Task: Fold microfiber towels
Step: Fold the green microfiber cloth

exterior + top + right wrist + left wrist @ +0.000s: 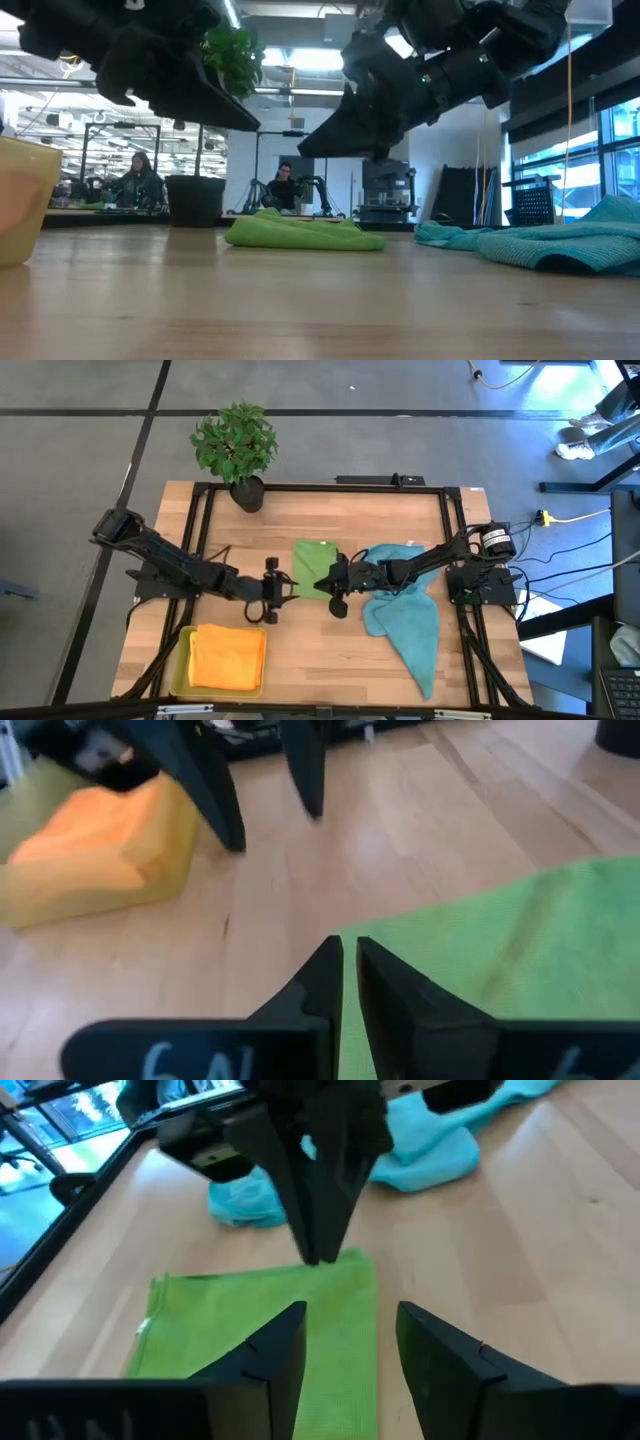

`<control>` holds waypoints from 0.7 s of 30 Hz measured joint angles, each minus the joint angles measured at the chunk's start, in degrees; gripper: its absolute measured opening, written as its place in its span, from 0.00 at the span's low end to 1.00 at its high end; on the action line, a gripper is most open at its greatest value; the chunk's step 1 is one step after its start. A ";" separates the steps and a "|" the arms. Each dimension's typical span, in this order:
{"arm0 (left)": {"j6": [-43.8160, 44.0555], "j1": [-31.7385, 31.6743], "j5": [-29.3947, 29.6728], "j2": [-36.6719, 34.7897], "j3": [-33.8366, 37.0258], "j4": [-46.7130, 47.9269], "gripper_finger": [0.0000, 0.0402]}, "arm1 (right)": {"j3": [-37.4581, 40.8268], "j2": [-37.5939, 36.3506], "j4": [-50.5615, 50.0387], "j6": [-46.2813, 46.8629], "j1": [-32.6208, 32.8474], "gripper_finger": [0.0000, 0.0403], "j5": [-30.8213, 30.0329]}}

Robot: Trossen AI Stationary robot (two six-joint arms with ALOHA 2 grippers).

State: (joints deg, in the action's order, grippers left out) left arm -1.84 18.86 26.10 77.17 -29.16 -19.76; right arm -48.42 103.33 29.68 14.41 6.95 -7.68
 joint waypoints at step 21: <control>4.40 -0.99 -4.81 6.62 -0.39 -0.15 0.37 | 0.07 -8.46 -16.88 -1.66 5.23 0.09 -13.61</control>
State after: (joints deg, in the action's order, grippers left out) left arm 2.56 17.87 21.30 83.79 -29.56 -19.91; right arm -48.36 94.87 12.81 12.75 12.18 -21.29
